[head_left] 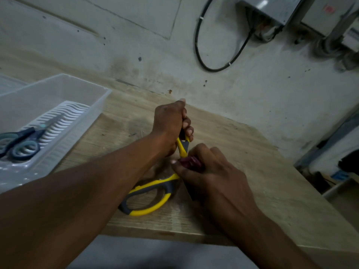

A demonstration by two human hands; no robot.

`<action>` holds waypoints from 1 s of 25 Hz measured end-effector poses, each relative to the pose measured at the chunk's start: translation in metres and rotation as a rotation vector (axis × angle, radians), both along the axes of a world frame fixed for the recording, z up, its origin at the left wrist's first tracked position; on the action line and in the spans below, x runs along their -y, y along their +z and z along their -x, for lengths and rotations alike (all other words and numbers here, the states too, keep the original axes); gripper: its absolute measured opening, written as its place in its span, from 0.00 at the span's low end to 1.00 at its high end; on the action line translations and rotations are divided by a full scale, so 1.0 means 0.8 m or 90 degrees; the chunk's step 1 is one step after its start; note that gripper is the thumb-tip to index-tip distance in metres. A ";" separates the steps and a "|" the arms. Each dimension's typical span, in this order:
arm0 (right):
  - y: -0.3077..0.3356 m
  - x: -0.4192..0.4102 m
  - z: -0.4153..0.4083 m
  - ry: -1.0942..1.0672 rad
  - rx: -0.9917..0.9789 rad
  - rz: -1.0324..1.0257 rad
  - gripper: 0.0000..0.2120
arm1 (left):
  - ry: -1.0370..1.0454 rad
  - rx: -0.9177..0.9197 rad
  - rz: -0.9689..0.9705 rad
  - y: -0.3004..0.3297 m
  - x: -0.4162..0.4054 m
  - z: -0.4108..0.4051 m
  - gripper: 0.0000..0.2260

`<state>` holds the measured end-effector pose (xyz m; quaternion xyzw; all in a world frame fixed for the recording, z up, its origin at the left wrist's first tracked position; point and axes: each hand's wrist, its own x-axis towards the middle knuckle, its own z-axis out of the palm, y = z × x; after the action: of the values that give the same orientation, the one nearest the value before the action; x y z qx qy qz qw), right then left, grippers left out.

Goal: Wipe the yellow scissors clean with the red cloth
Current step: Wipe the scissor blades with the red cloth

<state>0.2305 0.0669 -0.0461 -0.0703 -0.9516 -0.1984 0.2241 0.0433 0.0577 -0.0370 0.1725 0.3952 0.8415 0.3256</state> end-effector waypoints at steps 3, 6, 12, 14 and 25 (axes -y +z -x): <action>-0.013 -0.003 -0.023 -0.005 0.032 0.039 0.22 | -0.014 0.008 0.006 -0.001 0.005 -0.004 0.22; -0.003 -0.006 -0.032 -0.047 0.048 0.124 0.21 | -0.009 0.007 0.013 -0.001 0.005 -0.003 0.21; -0.022 -0.004 -0.030 -0.043 0.016 0.190 0.20 | -0.010 -0.006 0.014 -0.003 0.004 -0.002 0.22; -0.024 -0.006 -0.038 -0.038 -0.004 0.217 0.18 | -0.009 -0.003 0.013 -0.003 0.003 -0.003 0.22; -0.022 -0.012 -0.029 0.019 -0.010 0.281 0.22 | -0.006 0.000 0.011 -0.005 0.001 -0.002 0.22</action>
<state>0.2539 0.0764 -0.0639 -0.1047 -0.9712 0.0185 0.2134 0.0446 0.0571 -0.0411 0.1713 0.4015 0.8365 0.3312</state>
